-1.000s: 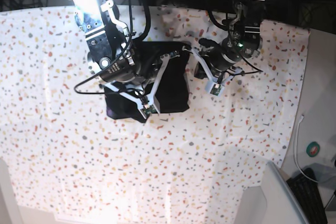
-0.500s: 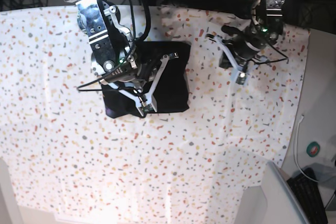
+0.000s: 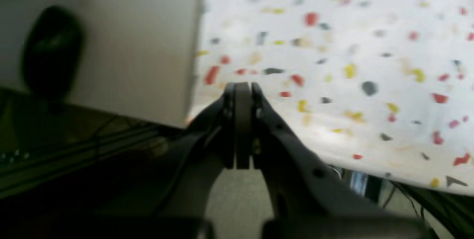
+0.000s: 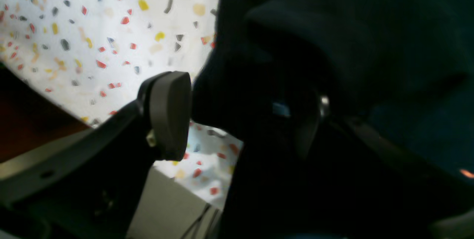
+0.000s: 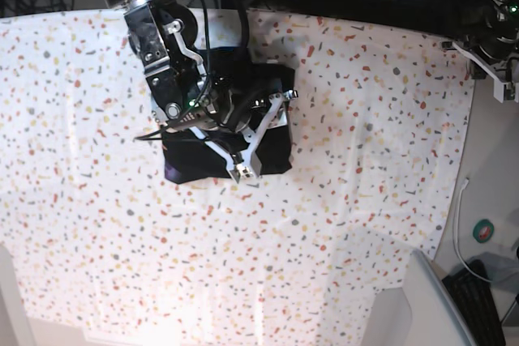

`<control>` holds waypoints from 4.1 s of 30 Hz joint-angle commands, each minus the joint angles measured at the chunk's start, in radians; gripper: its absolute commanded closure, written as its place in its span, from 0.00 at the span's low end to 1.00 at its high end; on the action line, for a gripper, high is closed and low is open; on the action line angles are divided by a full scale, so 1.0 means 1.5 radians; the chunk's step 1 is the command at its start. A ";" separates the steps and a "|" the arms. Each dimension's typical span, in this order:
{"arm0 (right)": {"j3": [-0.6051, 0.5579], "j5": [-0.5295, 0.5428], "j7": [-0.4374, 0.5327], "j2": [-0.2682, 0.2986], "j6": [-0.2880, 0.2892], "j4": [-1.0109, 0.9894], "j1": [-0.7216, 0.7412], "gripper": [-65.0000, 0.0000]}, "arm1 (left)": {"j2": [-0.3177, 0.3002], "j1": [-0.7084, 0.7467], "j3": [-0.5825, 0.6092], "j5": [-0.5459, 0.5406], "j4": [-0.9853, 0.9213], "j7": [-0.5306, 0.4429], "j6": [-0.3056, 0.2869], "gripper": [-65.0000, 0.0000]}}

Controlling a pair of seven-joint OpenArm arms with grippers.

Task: Layout the t-shirt on the table in an organized manner, then fold the t-shirt properly
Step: 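Lay the folded bundle down with the right gripper and withdraw the left gripper, then press the folded bundle flat with the right gripper, then withdraw it, then grasp the bundle's corner with the left gripper and drag it to square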

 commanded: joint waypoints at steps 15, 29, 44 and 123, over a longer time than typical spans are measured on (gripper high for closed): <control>0.003 0.081 0.078 0.075 -0.001 0.204 0.005 0.45 | -0.029 -0.002 -0.010 -0.006 -0.023 -0.018 -0.003 1.00; -0.004 0.081 0.217 0.045 -0.002 -0.143 0.073 1.00 | -0.051 -0.001 -0.025 -0.010 -0.099 -0.020 -0.004 1.00; -0.002 0.086 0.273 0.003 -0.001 -0.349 0.185 1.00 | -0.032 -0.010 0.155 -0.009 -0.092 -0.020 -0.004 1.00; 0.194 0.081 0.237 0.230 0.003 0.130 -0.230 1.00 | 0.120 -0.435 0.598 -0.224 -0.296 -0.044 0.235 1.00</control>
